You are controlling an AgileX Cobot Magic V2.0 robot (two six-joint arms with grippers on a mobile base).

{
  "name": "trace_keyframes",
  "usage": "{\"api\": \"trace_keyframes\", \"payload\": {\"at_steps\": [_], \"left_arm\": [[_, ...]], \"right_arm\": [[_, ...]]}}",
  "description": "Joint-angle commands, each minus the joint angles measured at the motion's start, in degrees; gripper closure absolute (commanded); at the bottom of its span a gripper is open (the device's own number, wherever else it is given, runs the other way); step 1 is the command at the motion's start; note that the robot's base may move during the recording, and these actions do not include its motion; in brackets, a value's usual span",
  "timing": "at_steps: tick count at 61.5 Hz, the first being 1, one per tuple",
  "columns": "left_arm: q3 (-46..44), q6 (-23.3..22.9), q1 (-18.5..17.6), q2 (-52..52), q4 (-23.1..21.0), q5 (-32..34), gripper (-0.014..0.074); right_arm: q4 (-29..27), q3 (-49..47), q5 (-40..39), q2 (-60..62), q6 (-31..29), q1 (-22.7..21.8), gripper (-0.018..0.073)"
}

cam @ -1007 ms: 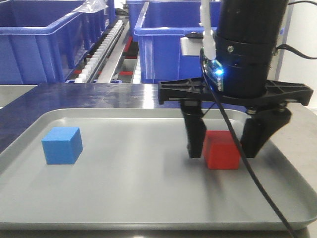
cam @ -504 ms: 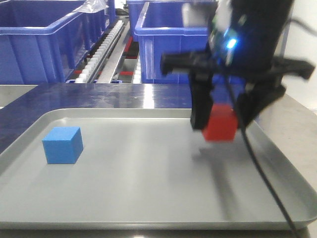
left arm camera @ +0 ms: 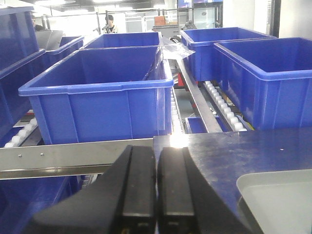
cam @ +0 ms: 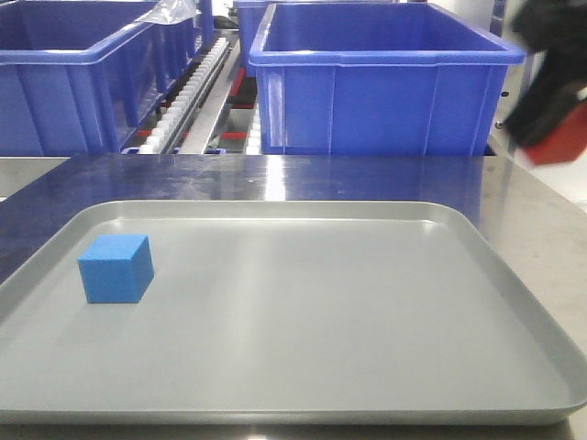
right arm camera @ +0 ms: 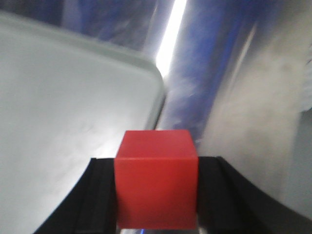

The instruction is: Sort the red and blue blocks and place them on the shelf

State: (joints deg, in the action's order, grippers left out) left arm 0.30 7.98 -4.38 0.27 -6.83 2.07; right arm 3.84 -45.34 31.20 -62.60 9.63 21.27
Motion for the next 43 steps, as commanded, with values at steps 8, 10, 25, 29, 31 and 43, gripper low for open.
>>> {"api": "trace_keyframes", "payload": {"at_steps": [8,10,25,29,31,43], "left_arm": [[1.5,-0.5,-0.1,0.8,-0.4,4.7,0.0463],[1.5,-0.5,-0.1,0.8,-0.4,4.7,0.0463],[1.5,-0.5,-0.1,0.8,-0.4,4.7,0.0463],[1.5,-0.5,-0.1,0.8,-0.4,4.7,0.0463],[1.5,-0.5,-0.1,0.8,-0.4,4.7,0.0463],[1.5,-0.5,-0.1,0.8,-0.4,4.7,0.0463]], "right_arm": [[-1.1,8.0,-15.8,12.6,-2.3,-8.8,0.0508],[-1.6,9.5,-17.1,14.6,-2.9,-10.0,0.0508],[-5.8,21.4,-21.3,31.2,-8.6,-13.7,0.0508],[-5.8,23.1,-21.0,35.9,-8.6,-13.7,0.0508],[-5.8,23.9,-20.7,37.7,-8.6,-13.7,0.0508],[-4.7,25.8,-17.5,49.3,-8.6,-13.7,0.0508]]}}
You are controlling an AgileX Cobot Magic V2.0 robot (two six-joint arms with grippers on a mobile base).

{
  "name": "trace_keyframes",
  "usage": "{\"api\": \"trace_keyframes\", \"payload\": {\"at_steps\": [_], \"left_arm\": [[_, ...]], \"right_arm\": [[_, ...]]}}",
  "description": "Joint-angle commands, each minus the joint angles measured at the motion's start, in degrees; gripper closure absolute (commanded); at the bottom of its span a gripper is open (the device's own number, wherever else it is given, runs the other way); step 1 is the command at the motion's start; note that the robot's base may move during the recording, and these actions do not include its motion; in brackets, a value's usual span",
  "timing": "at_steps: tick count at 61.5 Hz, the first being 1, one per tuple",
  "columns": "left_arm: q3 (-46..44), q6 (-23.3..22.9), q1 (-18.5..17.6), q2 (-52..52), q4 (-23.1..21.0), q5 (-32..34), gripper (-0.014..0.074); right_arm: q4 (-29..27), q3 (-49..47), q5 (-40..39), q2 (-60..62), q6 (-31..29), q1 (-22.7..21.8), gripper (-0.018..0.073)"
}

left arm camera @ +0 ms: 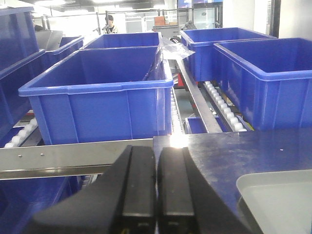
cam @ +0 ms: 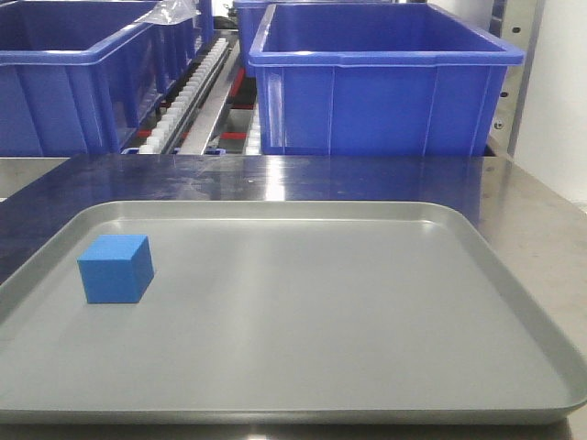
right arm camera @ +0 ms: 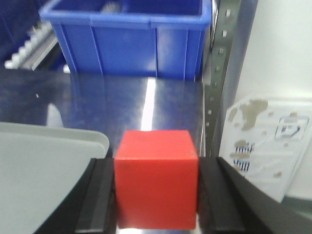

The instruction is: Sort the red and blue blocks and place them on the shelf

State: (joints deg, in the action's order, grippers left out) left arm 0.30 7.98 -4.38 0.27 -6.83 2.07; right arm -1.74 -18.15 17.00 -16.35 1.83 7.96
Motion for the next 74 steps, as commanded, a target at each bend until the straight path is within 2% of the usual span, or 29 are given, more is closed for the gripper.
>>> {"api": "trace_keyframes", "payload": {"at_steps": [1,11,74], "left_arm": [[1.5,-0.5,-0.1,0.8,-0.4,4.7,0.0463],[1.5,-0.5,-0.1,0.8,-0.4,4.7,0.0463],[1.5,-0.5,-0.1,0.8,-0.4,4.7,0.0463]], "right_arm": [[1.1,-1.4,-3.1,3.7,-0.8,-0.4,0.0508],[1.2,-1.4,-1.3,8.4,-0.8,-0.4,0.0508],[1.2,-1.4,-1.1,8.6,-0.8,-0.4,0.0508]]}}
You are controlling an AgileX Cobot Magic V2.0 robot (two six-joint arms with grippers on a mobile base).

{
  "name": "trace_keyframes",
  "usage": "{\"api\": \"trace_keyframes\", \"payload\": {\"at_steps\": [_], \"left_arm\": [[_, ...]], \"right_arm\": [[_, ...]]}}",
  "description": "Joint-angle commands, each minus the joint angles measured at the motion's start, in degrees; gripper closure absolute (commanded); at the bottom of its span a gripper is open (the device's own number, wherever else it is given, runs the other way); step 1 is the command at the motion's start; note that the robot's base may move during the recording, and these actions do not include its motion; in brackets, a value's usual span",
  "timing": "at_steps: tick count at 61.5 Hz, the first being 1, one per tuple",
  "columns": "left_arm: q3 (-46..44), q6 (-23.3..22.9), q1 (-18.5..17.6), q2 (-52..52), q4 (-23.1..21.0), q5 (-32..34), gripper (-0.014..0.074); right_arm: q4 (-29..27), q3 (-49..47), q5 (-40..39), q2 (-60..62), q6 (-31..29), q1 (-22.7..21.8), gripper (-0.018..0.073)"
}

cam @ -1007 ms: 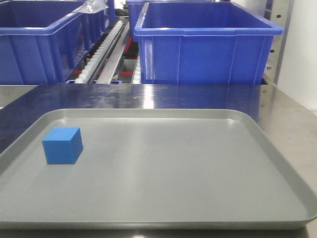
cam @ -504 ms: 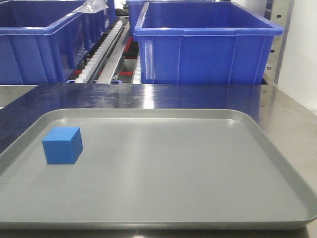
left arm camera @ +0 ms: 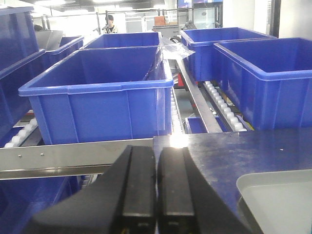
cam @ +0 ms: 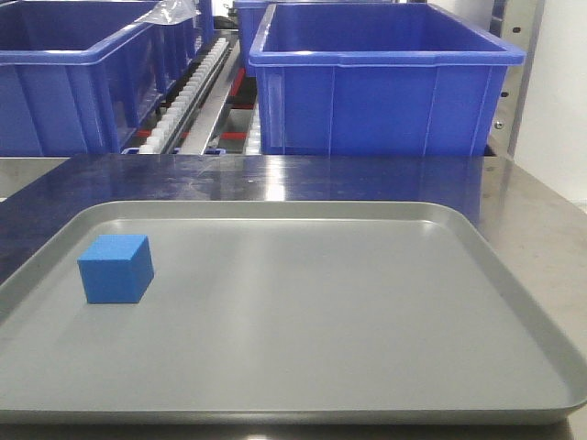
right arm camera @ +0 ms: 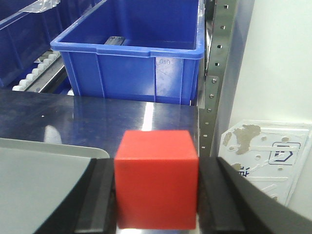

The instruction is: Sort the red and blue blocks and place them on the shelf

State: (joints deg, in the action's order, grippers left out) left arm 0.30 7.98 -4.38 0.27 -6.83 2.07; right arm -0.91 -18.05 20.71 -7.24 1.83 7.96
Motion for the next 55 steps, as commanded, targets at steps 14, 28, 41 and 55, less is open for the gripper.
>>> {"api": "trace_keyframes", "payload": {"at_steps": [14,28,41,55], "left_arm": [[0.6,-0.5,-0.3,-0.2,-0.4,4.7,0.0463],[-5.7,-0.5,-0.3,-9.2,-0.4,4.6,0.0463],[-12.9,-0.5,-0.4,-21.1,-0.4,3.7,0.0463],[-19.2,-10.9,-8.3,-33.1,0.9,1.0,0.0463]], "right_arm": [[0.4,-1.5,-4.8,-0.5,-0.8,-0.4,0.0508],[0.4,-1.5,-4.8,-0.5,-0.8,-0.4,0.0508],[0.4,-1.5,-4.8,-0.5,-0.8,-0.4,0.0508],[0.4,-1.5,-4.8,-0.5,-0.8,-0.4,0.0508]]}}
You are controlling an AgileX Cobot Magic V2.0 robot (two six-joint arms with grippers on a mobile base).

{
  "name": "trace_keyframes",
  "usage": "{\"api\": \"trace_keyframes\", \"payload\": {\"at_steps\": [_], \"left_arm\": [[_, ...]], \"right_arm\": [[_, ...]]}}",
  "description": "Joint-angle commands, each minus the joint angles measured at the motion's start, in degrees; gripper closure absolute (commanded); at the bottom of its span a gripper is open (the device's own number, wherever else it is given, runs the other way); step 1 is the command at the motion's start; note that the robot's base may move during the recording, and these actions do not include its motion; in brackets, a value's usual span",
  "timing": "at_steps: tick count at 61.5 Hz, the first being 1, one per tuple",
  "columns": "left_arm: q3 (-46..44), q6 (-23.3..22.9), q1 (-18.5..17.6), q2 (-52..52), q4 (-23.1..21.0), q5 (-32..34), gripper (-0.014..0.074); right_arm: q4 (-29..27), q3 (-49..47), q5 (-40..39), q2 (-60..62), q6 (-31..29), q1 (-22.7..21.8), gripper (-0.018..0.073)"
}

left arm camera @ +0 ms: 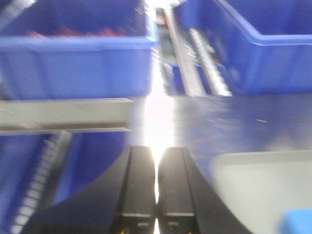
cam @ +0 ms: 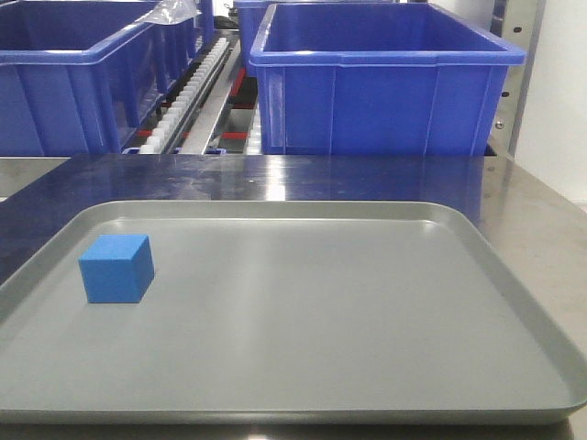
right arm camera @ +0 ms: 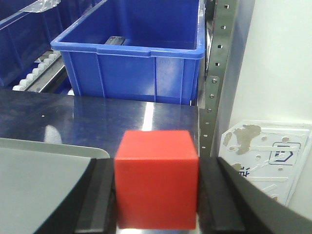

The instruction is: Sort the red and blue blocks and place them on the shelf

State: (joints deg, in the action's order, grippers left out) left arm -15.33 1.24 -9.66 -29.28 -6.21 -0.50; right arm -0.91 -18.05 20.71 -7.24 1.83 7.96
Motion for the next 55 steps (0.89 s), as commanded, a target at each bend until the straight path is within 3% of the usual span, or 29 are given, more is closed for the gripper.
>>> {"api": "trace_keyframes", "payload": {"at_steps": [1,19,25,35,43,49,55], "left_arm": [[-4.2,-5.2,-4.0,-4.6,0.3,3.4,0.0463],[-14.8,-7.0,-15.1,-21.3,0.3,-8.7,0.0463],[-18.8,-10.2,-17.2,-26.5,0.3,-12.9,0.0463],[-26.1,-11.5,-20.5,-34.2,0.3,-21.5,0.0458],[-32.3,-17.1,-22.4,-39.8,0.3,-31.2,0.0454],[-35.9,-21.4,-23.0,-43.8,1.1,-36.9,0.0403],[-39.2,-25.8,-23.6,-47.2,2.0,-41.0,0.0286]], "right_arm": [[0.4,-1.5,-4.8,-0.5,-0.8,-0.4,0.0508],[0.4,-1.5,-4.8,-0.5,-0.8,-0.4,0.0508],[0.4,-1.5,-4.8,-0.5,-0.8,-0.4,0.0508],[0.4,-1.5,-4.8,-0.5,-0.8,-0.4,0.0508],[0.4,-1.5,-4.8,-0.5,-0.8,-0.4,0.0508],[0.4,-1.5,-4.8,-0.5,-0.8,-0.4,0.0508],[0.4,-1.5,-4.8,-0.5,-0.8,-0.4,0.0508]]}}
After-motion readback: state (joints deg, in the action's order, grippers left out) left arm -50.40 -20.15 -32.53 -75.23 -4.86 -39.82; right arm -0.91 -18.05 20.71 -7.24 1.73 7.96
